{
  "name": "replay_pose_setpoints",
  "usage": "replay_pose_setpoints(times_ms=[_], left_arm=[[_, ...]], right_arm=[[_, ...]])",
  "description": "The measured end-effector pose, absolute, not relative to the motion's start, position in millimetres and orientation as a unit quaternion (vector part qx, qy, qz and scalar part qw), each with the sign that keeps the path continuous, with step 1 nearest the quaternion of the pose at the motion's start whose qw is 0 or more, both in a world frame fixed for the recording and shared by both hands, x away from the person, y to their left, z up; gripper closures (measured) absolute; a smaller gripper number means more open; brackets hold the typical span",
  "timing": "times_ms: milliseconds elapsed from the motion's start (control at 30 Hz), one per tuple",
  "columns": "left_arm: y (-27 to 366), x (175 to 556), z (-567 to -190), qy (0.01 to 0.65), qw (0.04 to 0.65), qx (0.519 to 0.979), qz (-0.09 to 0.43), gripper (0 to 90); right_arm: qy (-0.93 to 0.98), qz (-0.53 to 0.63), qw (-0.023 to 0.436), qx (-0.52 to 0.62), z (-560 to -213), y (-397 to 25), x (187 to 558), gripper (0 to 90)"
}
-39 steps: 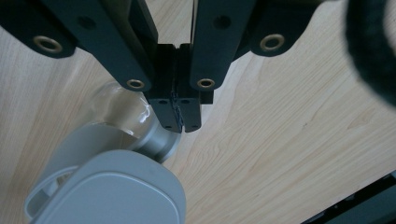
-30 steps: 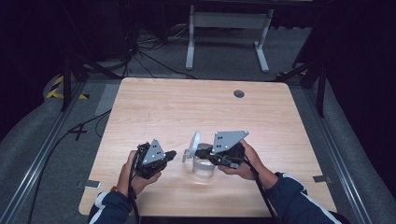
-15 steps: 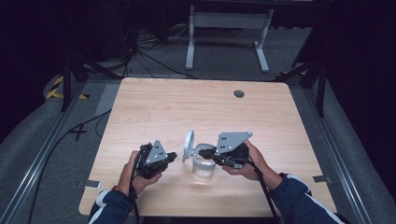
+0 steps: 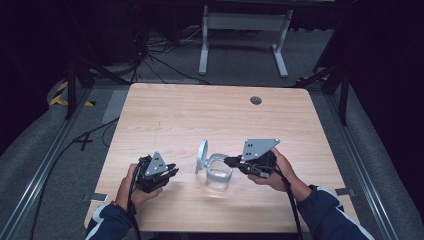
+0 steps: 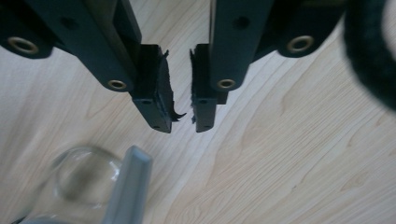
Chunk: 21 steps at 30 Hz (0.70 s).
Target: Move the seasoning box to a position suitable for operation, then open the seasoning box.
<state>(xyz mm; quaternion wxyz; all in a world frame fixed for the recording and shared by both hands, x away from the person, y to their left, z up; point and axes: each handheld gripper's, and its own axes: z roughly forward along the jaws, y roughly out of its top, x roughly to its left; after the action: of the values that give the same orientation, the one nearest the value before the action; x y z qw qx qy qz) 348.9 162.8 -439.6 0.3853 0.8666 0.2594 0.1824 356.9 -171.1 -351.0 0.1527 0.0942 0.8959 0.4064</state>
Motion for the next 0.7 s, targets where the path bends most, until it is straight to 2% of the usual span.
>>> replay_pose_setpoints(times_ms=[300, 567, 700], left_arm=[[183, 352, -453, 0.29, 0.368, 0.865, 0.176, 52.3], [204, 353, -467, 0.319, 0.368, 0.859, 0.155, 40.7], [212, 353, -474, 0.328, 0.365, 0.86, 0.142, 38.8]], right_arm=[[0.893, 0.398, 0.171, 0.121, -350, -200, 358, 86.5], [0.894, 0.379, 0.19, 0.148, -353, -234, 351, 84.8], [0.895, 0.366, 0.192, 0.169, -359, -261, 348, 83.1]])
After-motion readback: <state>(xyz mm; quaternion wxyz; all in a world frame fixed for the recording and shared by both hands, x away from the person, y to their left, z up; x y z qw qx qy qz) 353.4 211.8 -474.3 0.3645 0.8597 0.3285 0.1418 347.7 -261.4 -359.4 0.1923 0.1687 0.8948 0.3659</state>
